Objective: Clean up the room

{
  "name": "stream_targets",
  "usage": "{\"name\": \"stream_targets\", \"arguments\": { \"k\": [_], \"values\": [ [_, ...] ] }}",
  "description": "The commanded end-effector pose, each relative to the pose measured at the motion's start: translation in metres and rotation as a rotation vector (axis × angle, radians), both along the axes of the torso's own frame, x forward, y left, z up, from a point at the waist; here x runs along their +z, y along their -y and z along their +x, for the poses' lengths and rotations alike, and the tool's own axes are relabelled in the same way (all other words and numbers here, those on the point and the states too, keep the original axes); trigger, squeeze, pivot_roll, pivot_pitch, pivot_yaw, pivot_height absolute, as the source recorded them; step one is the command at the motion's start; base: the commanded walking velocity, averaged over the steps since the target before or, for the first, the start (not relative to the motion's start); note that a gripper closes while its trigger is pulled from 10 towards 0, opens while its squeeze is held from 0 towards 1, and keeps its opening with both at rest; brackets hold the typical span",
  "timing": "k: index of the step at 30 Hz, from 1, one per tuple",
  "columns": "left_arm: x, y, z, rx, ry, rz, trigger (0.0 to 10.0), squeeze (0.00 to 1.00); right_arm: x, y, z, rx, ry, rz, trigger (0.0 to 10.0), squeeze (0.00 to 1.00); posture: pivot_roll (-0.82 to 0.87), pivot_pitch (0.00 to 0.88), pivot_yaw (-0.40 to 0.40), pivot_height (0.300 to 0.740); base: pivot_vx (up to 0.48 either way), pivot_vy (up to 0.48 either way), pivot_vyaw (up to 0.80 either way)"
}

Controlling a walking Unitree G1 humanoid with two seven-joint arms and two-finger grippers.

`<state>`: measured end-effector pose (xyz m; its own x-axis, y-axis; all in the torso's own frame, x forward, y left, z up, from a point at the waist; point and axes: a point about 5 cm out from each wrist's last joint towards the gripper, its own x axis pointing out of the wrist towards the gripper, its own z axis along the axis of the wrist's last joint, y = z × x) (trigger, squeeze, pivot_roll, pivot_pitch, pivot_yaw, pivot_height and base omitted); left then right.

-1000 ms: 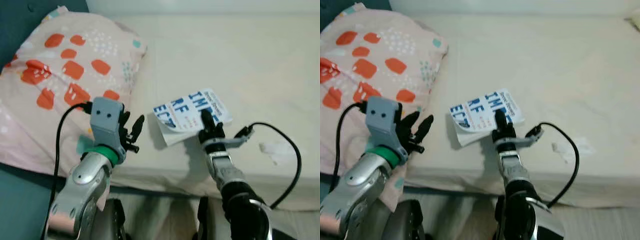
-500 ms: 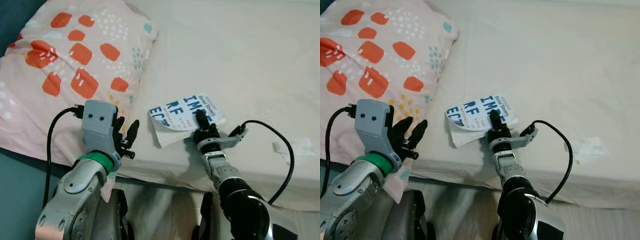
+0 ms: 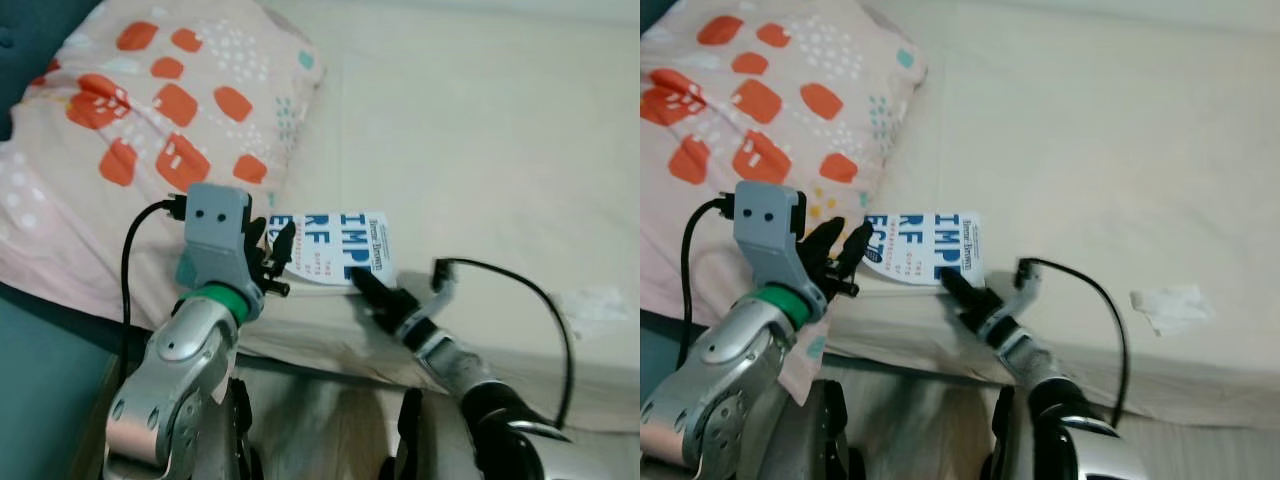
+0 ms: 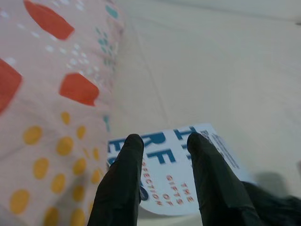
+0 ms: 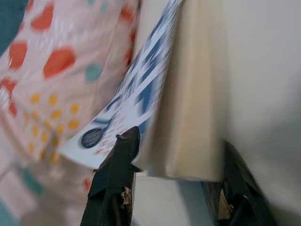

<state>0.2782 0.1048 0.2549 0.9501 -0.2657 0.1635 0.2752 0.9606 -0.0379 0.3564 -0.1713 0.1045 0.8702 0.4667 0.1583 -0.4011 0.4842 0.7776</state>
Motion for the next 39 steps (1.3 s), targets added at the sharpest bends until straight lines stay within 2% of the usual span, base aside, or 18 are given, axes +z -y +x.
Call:
{"name": "stream_targets", "arguments": {
  "k": [1, 3, 4, 5, 7, 10, 12, 14, 15, 16, 17, 19, 20, 23, 26, 30, 35, 39],
  "values": [
    [-0.004, 0.000, 0.001, -0.006, -0.012, -0.004, 10.0, 0.00, -0.018, 0.020, -0.013, -0.076, -0.060, 0.028, 10.0, 0.00, 0.00, 0.245, 0.045, 0.562, 0.000, 0.000, 0.00],
    [-0.004, 0.001, 0.004, -0.016, -0.009, -0.007, 10.0, 0.00, -0.017, 0.039, -0.025, -0.147, -0.025, 0.067, 10.0, 0.00, -0.03, 0.226, 0.052, 0.562, 0.000, 0.000, 0.00],
    [-0.004, 0.001, 0.004, -0.016, -0.009, -0.007, 10.0, 0.00, -0.017, 0.039, -0.025, -0.147, -0.025, 0.067, 10.0, 0.00, -0.03, 0.226, 0.052, 0.562, 0.000, 0.000, 0.00],
    [-0.004, 0.005, 0.008, -0.041, -0.002, -0.010, 10.0, 0.00, -0.018, 0.050, -0.050, -0.185, 0.010, 0.074, 10.0, 0.00, -0.05, 0.216, 0.058, 0.562, 0.000, 0.000, 0.00],
    [-0.004, 0.005, 0.008, -0.041, -0.002, -0.010, 10.0, 0.00, -0.018, 0.050, -0.050, -0.185, 0.010, 0.074, 10.0, 0.00, -0.05, 0.216, 0.058, 0.562, 0.000, 0.000, 0.00],
    [-0.005, 0.011, 0.015, -0.080, 0.011, -0.011, 10.0, 0.00, -0.017, 0.046, -0.088, -0.174, 0.041, 0.025, 10.0, 0.00, -0.10, 0.191, 0.073, 0.562, 0.000, 0.000, 0.00],
    [-0.005, 0.012, 0.017, -0.085, 0.013, -0.012, 10.0, 0.00, -0.017, 0.044, -0.094, -0.170, 0.043, 0.017, 10.0, 0.00, -0.11, 0.188, 0.073, 0.562, 0.000, 0.000, 0.00],
    [-0.005, 0.014, 0.021, -0.096, 0.021, -0.009, 10.0, 0.00, 0.001, 0.042, -0.105, -0.194, 0.142, -0.164, 10.0, 0.00, -0.13, 0.157, 0.088, 0.562, 0.000, 0.000, 0.00],
    [-0.005, 0.014, 0.021, -0.096, 0.021, -0.009, 10.0, 0.00, 0.001, 0.042, -0.105, -0.194, 0.142, -0.164, 10.0, 0.00, -0.13, 0.157, 0.088, 0.562, 0.000, 0.000, 0.00],
    [-0.006, 0.014, 0.023, -0.098, 0.024, -0.006, 10.0, 0.00, 0.015, 0.042, -0.104, -0.234, 0.206, -0.252, 10.0, 0.00, -0.14, 0.142, 0.093, 0.562, 0.000, 0.000, 0.00],
    [-0.006, 0.014, 0.023, -0.098, 0.024, -0.006, 10.0, 0.00, 0.015, 0.042, -0.104, -0.234, 0.206, -0.252, 10.0, 0.00, -0.14, 0.142, 0.093, 0.562, 0.000, 0.000, 0.00],
    [-0.009, 0.011, 0.027, -0.090, 0.027, 0.002, 10.0, 0.00, 0.056, 0.045, -0.085, -0.362, 0.342, -0.438, 10.0, 0.00, -0.15, 0.122, 0.095, 0.562, 0.000, 0.000, 0.00],
    [-0.013, 0.008, 0.030, -0.072, 0.023, 0.016, 10.0, 0.00, 0.090, 0.047, -0.063, -0.492, 0.441, -0.598, 10.0, 0.00, -0.13, 0.093, 0.084, 0.562, 0.000, 0.000, 0.00],
    [-0.016, 0.006, 0.031, -0.064, 0.019, 0.026, 10.0, 0.00, 0.102, 0.046, -0.057, -0.529, 0.476, -0.673, 10.0, 0.00, -0.13, 0.090, 0.083, 0.562, 0.000, 0.000, 0.00],
    [-0.030, -0.002, 0.035, -0.002, -0.014, 0.080, 10.0, 0.00, 0.124, 0.047, -0.048, -0.660, 0.551, -0.876, 10.0, 0.00, -0.13, 0.066, 0.065, 0.562, 0.000, 0.000, 0.00],
    [-0.044, -0.016, 0.038, 0.074, -0.052, 0.114, 10.0, 0.00, 0.130, 0.047, -0.046, -0.713, 0.575, -0.976, 10.0, 0.00, -0.13, 0.058, 0.057, 0.562, 0.000, 0.000, 0.00],
    [-0.056, -0.029, 0.039, 0.135, -0.086, 0.129, 10.0, 0.00, 0.125, 0.048, -0.047, -0.751, 0.574, -1.010, 10.0, 0.00, -0.13, 0.045, 0.053, 0.571, 0.000, 0.000, 0.00],
    [-0.058, -0.030, 0.040, 0.141, -0.083, 0.129, 10.0, 0.00, 0.119, 0.048, -0.045, -0.773, 0.565, -1.033, 10.0, 0.00, -0.13, 0.044, 0.055, 0.586, 0.000, 0.000, 0.00]
  ]
}}
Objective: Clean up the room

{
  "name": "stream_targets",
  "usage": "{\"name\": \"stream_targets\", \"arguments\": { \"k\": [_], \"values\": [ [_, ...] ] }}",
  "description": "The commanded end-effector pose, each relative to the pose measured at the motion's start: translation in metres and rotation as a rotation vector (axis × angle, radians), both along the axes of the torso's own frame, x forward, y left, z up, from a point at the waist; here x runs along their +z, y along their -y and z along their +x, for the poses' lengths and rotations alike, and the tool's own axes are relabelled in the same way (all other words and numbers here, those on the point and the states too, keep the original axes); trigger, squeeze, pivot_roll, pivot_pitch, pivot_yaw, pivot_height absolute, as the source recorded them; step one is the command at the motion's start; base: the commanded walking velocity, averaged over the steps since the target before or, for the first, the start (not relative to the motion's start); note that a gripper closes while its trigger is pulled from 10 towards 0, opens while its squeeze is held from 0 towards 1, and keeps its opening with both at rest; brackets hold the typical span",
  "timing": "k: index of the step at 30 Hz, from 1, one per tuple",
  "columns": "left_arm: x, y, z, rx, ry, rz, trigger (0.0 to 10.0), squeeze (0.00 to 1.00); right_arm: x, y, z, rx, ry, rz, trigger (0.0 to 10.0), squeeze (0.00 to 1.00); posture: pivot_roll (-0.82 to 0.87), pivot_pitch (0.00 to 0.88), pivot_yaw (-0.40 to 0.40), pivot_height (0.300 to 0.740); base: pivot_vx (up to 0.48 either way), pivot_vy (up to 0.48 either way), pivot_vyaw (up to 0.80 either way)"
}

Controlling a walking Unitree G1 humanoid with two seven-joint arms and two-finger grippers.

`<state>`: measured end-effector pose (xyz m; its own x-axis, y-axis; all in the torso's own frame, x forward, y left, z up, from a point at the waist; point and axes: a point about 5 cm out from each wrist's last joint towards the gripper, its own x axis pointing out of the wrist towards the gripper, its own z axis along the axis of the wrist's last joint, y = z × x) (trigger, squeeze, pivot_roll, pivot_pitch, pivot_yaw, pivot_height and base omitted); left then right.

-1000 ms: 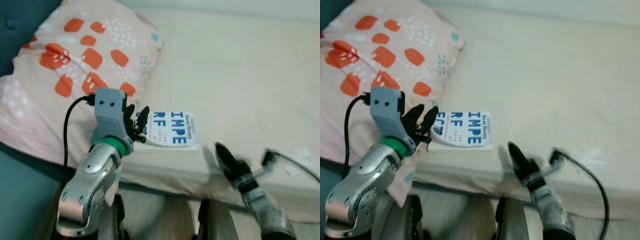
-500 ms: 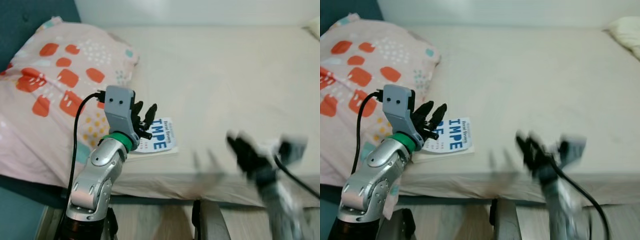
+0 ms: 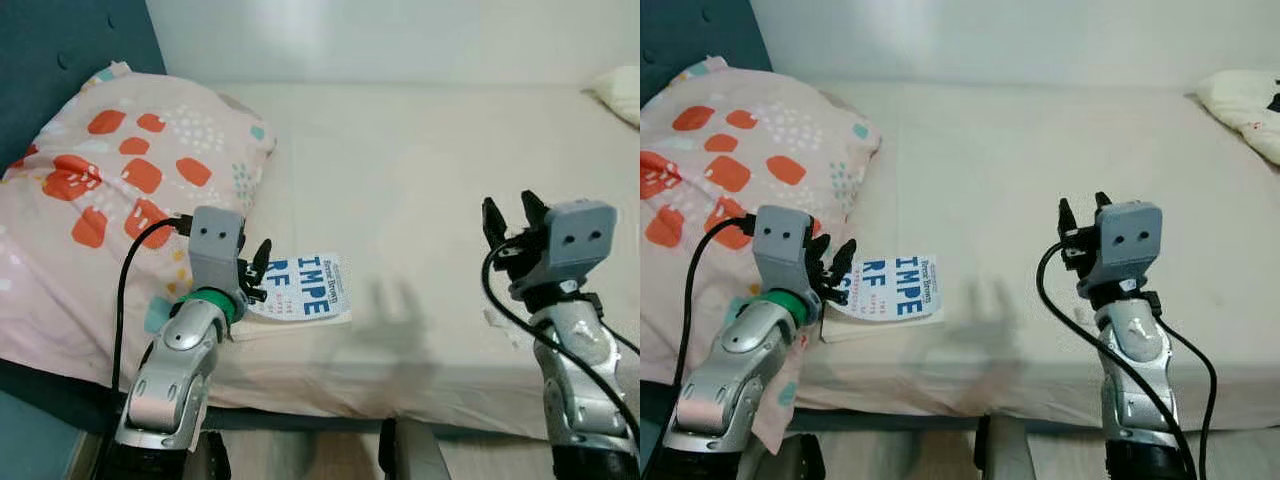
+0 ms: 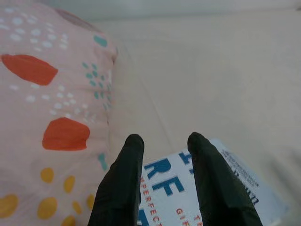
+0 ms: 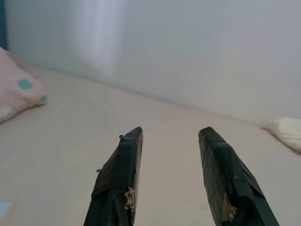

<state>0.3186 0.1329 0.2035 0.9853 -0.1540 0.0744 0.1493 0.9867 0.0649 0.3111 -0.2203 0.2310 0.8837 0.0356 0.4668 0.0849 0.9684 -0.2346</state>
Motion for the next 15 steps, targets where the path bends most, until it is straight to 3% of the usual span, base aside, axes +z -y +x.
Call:
{"name": "stream_targets", "arguments": {
  "k": [1, 6, 15],
  "values": [
    [-0.007, -0.002, 0.000, 0.012, -0.017, 0.008, 10.0, 0.00, -0.008, -0.001, 0.000, -0.010, -0.017, 0.003, 10.0, 0.00, -0.13, 0.044, 0.055, 0.586, 0.000, 0.000, 0.00],
    [-0.003, 0.008, 0.004, -0.020, 0.006, -0.001, 10.0, 0.00, -0.016, -0.003, 0.004, -0.037, -0.031, 0.010, 10.0, 0.00, -0.14, 0.044, 0.058, 0.620, 0.000, 0.000, 0.00],
    [-0.002, 0.011, 0.007, -0.033, 0.014, 0.000, 10.0, 0.00, -0.018, -0.001, 0.006, -0.045, -0.028, 0.015, 10.0, 0.00, -0.13, 0.044, 0.055, 0.654, 0.000, 0.000, 0.00]
  ]
}}
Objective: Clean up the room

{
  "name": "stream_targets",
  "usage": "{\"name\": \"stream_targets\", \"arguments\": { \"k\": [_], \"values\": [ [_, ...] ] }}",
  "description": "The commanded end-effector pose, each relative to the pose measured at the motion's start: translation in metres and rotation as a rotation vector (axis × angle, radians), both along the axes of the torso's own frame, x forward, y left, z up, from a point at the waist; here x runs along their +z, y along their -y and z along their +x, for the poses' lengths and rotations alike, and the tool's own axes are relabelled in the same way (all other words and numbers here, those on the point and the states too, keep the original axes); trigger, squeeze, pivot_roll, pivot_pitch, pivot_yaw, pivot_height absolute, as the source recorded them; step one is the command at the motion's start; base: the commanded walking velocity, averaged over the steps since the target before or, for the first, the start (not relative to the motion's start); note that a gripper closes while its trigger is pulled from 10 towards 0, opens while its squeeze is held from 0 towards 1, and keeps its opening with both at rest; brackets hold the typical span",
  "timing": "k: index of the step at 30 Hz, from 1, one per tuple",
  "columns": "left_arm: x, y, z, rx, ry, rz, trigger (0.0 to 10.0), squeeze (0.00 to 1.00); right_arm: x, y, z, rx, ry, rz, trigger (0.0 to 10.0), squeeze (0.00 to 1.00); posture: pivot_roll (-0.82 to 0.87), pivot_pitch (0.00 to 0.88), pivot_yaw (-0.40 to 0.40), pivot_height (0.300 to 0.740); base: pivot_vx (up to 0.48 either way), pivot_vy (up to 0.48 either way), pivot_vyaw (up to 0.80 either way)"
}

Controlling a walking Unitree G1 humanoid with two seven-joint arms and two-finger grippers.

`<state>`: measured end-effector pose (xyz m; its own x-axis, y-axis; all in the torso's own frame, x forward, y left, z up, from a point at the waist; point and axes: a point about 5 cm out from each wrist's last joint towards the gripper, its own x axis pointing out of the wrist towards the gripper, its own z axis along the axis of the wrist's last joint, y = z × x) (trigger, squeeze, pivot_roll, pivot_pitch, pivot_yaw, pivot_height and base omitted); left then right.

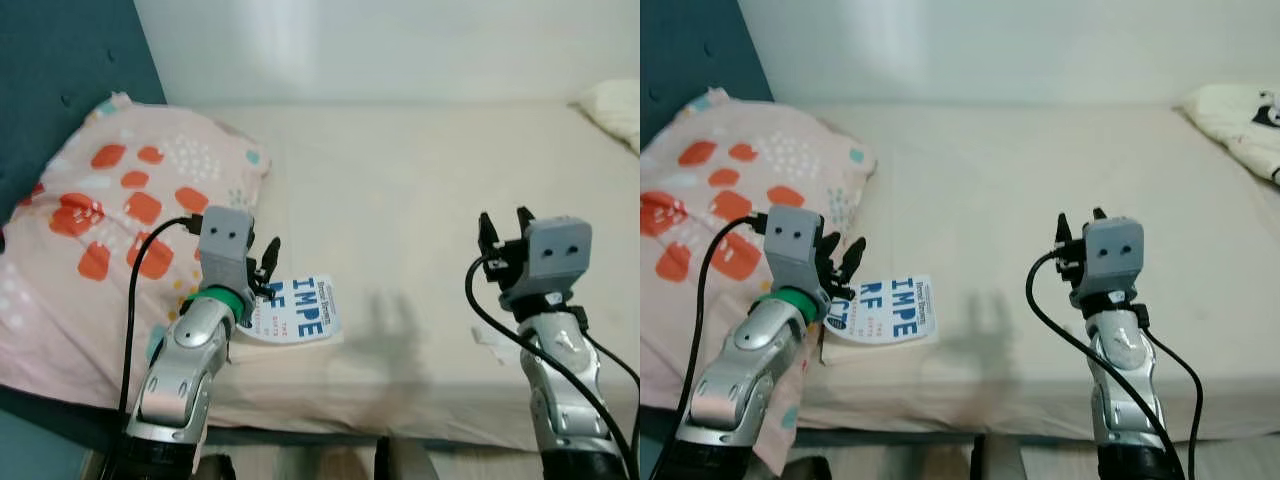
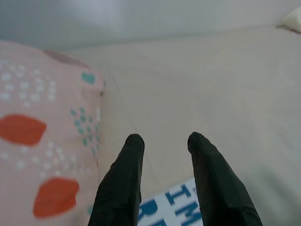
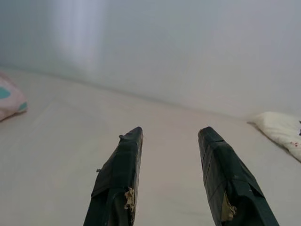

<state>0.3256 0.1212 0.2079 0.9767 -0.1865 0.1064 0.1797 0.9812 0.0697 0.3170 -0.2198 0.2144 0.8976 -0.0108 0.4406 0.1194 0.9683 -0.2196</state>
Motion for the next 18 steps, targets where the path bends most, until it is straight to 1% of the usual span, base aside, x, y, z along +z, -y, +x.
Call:
{"name": "stream_targets", "arguments": {
  "k": [1, 9, 18],
  "values": [
    [-0.0052, -0.0004, 0.0010, -0.001, -0.014, -0.007, 10.0, 0.00, -0.0020, 0.0000, 0.0004, -0.004, 0.003, -0.006, 10.0, 0.00, -0.13, 0.044, 0.055, 0.664, 0.000, 0.000, 0.00],
    [-0.0039, 0.0021, 0.0027, -0.005, -0.008, -0.014, 10.0, 0.00, -0.0027, 0.0013, 0.0011, -0.008, 0.003, 0.000, 10.0, 0.00, -0.14, 0.046, 0.055, 0.694, 0.000, 0.000, 0.00],
    [-0.0044, 0.0045, 0.0038, -0.012, -0.006, -0.015, 10.0, 0.00, -0.0062, 0.0036, 0.0038, -0.017, -0.010, 0.026, 10.0, 0.00, -0.13, 0.048, 0.054, 0.694, 0.000, 0.000, 0.00]
  ]
}}
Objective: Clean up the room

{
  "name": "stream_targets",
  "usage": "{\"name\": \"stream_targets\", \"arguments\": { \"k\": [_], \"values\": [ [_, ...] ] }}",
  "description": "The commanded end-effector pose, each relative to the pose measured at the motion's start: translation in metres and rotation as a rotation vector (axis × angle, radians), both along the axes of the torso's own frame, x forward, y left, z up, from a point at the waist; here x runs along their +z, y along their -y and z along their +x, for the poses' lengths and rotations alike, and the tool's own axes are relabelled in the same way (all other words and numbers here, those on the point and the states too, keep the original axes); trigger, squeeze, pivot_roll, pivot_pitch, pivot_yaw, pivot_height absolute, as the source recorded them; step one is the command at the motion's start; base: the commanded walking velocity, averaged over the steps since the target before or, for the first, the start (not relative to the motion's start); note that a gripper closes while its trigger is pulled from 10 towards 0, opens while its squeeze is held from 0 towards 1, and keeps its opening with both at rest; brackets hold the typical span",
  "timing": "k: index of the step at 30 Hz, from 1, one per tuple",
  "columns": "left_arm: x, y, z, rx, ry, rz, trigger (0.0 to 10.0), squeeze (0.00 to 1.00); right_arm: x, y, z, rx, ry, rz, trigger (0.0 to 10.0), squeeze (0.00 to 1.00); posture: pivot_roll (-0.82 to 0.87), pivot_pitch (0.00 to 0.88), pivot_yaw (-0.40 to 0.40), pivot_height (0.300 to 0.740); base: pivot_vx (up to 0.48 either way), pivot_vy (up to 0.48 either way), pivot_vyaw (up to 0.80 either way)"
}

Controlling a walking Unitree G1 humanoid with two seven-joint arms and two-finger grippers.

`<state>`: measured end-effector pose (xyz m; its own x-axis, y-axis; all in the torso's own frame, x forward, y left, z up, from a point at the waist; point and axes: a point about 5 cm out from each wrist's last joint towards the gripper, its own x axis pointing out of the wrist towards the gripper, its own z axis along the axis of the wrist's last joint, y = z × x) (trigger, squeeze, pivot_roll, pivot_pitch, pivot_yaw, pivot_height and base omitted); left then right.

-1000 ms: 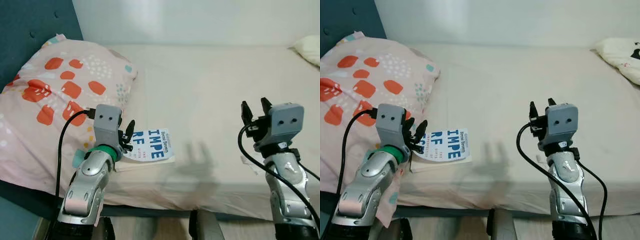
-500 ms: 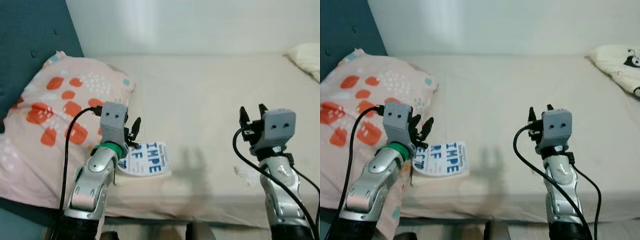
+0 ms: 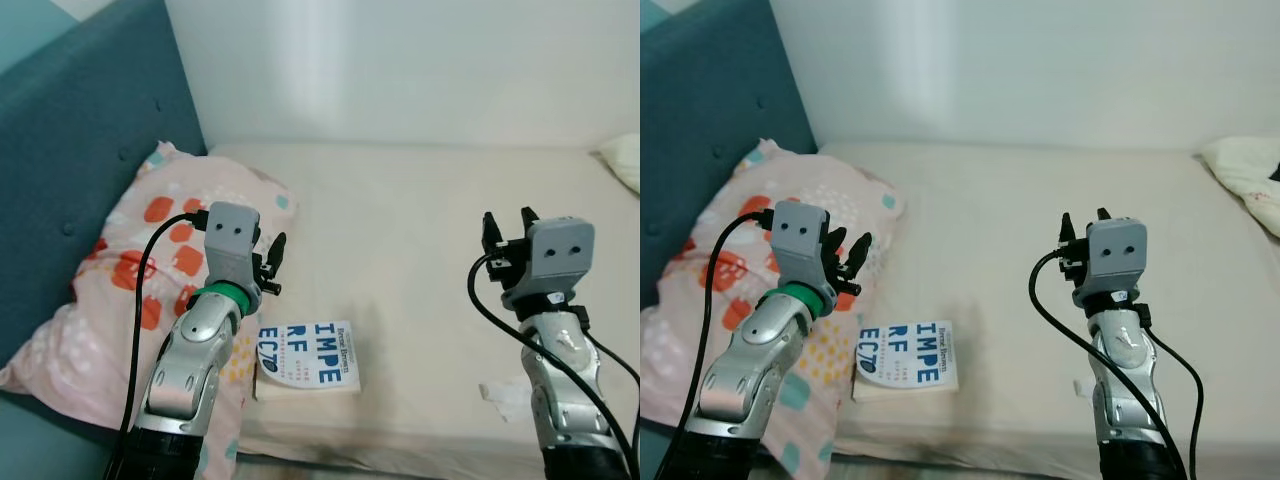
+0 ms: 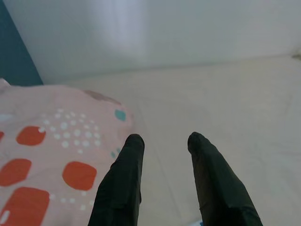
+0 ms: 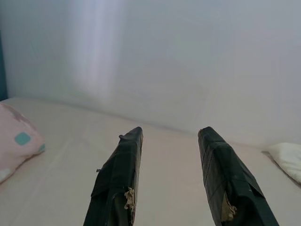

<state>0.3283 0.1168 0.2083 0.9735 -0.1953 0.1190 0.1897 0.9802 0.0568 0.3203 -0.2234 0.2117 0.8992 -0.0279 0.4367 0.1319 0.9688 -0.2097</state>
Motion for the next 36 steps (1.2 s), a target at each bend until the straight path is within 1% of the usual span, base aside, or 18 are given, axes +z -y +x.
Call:
{"name": "stream_targets", "arguments": {
  "k": [1, 14, 23, 27, 36],
  "values": [
    [-0.005, 0.000, 0.001, -0.002, -0.016, 0.000, 10.0, 0.00, -0.004, 0.000, 0.000, -0.003, -0.006, 0.015, 10.0, 0.00, -0.13, 0.048, 0.054, 0.694, 0.000, 0.000, 0.00],
    [-0.008, 0.006, -0.002, -0.054, -0.005, 0.030, 10.0, 0.00, -0.011, -0.003, 0.002, 0.004, -0.021, 0.058, 10.0, 0.00, -0.13, 0.050, 0.059, 0.694, 0.000, 0.000, 0.00],
    [-0.011, 0.009, 0.000, -0.078, -0.012, 0.034, 10.0, 0.00, -0.017, -0.005, 0.002, 0.012, -0.038, 0.100, 10.0, 0.00, -0.14, 0.052, 0.063, 0.694, 0.000, 0.000, 0.00],
    [-0.012, 0.010, 0.000, -0.083, -0.017, 0.032, 10.0, 0.00, -0.018, -0.005, 0.003, 0.014, -0.046, 0.118, 10.0, 0.00, -0.14, 0.052, 0.064, 0.694, 0.000, 0.000, -0.78],
    [-0.013, 0.011, 0.001, -0.089, -0.019, 0.030, 10.0, 0.00, -0.018, -0.002, 0.003, 0.009, -0.050, 0.109, 10.0, 0.00, -0.14, 0.050, 0.062, 0.694, 0.000, 0.000, -0.80]
  ]
}}
